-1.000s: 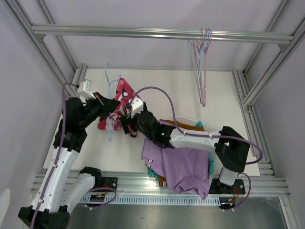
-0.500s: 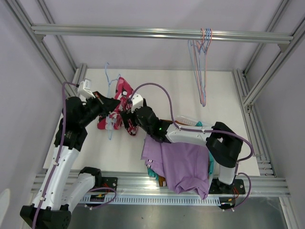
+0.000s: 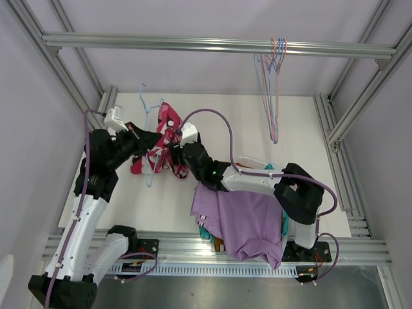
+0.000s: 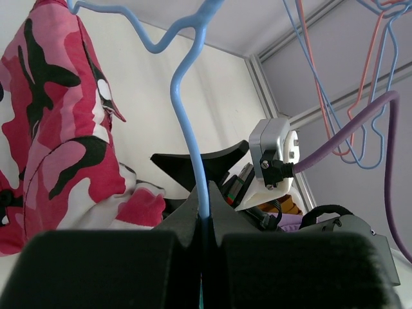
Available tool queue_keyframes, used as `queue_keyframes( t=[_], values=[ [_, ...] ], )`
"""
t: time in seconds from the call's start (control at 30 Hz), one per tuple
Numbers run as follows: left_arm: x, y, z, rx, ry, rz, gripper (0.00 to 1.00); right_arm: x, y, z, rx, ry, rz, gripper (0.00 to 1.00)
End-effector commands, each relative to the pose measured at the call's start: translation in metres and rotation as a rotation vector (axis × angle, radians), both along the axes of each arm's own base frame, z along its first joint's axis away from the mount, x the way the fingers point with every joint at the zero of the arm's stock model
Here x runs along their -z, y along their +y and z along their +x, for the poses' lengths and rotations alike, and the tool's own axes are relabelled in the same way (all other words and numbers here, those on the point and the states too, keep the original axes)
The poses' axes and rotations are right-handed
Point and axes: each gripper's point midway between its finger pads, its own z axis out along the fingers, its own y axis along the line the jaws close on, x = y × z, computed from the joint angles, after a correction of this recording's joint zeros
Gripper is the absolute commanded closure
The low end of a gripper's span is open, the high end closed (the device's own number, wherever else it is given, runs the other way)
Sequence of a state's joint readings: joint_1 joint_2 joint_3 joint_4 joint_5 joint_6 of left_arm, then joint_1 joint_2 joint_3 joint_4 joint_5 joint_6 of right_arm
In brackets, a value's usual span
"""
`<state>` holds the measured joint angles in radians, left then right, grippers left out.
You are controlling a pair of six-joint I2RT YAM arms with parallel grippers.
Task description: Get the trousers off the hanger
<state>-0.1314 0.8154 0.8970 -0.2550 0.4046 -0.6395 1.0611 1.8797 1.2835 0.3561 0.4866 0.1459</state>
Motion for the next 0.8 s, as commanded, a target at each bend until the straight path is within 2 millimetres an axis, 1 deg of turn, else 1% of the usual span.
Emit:
queue_keyframes(
  t=[0.0,0.07,0.13,0.17,0.27,0.33,0.43,0.47,0.5,0.53,0.57,0.63,0.67,0.7,0.77],
  values=[
    [-0.046,-0.001,-0.001,0.025,-0.172,-0.029,1.00,-0.029,-0.035,0.021,0.210,-0.053,0.002,0.30],
    [-0.044,-0.001,0.000,0.019,-0.169,-0.026,1.00,-0.030,-0.041,0.022,0.238,-0.056,-0.016,0.28],
    [-0.041,-0.001,0.002,0.018,-0.159,-0.024,1.00,-0.027,-0.049,0.023,0.271,-0.050,-0.035,0.27],
    [-0.039,0.000,0.004,0.015,-0.156,-0.022,1.00,-0.026,-0.050,0.023,0.274,-0.048,-0.044,0.25],
    [-0.028,0.000,0.012,0.009,-0.127,-0.014,1.00,-0.021,-0.060,0.023,0.308,-0.040,-0.077,0.24],
    [-0.020,-0.001,0.017,0.012,-0.099,-0.010,1.00,-0.025,-0.068,0.023,0.346,-0.042,-0.077,0.24],
    [-0.014,-0.002,0.022,0.014,-0.083,-0.006,0.99,-0.023,-0.075,0.020,0.366,-0.028,-0.072,0.23],
    [-0.010,-0.002,0.023,0.011,-0.073,-0.002,1.00,-0.027,-0.075,0.019,0.353,-0.024,-0.059,0.23],
    [-0.011,-0.001,0.024,0.009,-0.073,0.002,0.99,-0.025,-0.075,0.017,0.342,-0.018,-0.055,0.23],
    [-0.009,-0.001,0.025,0.009,-0.069,0.004,1.00,-0.027,-0.074,0.015,0.325,-0.016,-0.041,0.23],
    [-0.008,-0.001,0.026,0.009,-0.067,0.005,1.00,-0.034,-0.073,0.013,0.312,-0.016,-0.018,0.21],
    [-0.007,-0.001,0.027,0.007,-0.065,0.009,0.99,-0.037,-0.064,0.006,0.247,0.002,0.011,0.21],
    [-0.007,-0.001,0.027,0.002,-0.068,0.011,0.99,-0.044,-0.061,0.002,0.221,0.005,0.033,0.20],
    [-0.006,-0.001,0.027,0.004,-0.064,0.012,0.99,-0.047,-0.053,-0.003,0.169,0.016,0.052,0.20],
    [-0.004,-0.001,0.028,0.001,-0.059,0.013,1.00,-0.051,-0.046,-0.008,0.125,0.027,0.081,0.20]
  ],
)
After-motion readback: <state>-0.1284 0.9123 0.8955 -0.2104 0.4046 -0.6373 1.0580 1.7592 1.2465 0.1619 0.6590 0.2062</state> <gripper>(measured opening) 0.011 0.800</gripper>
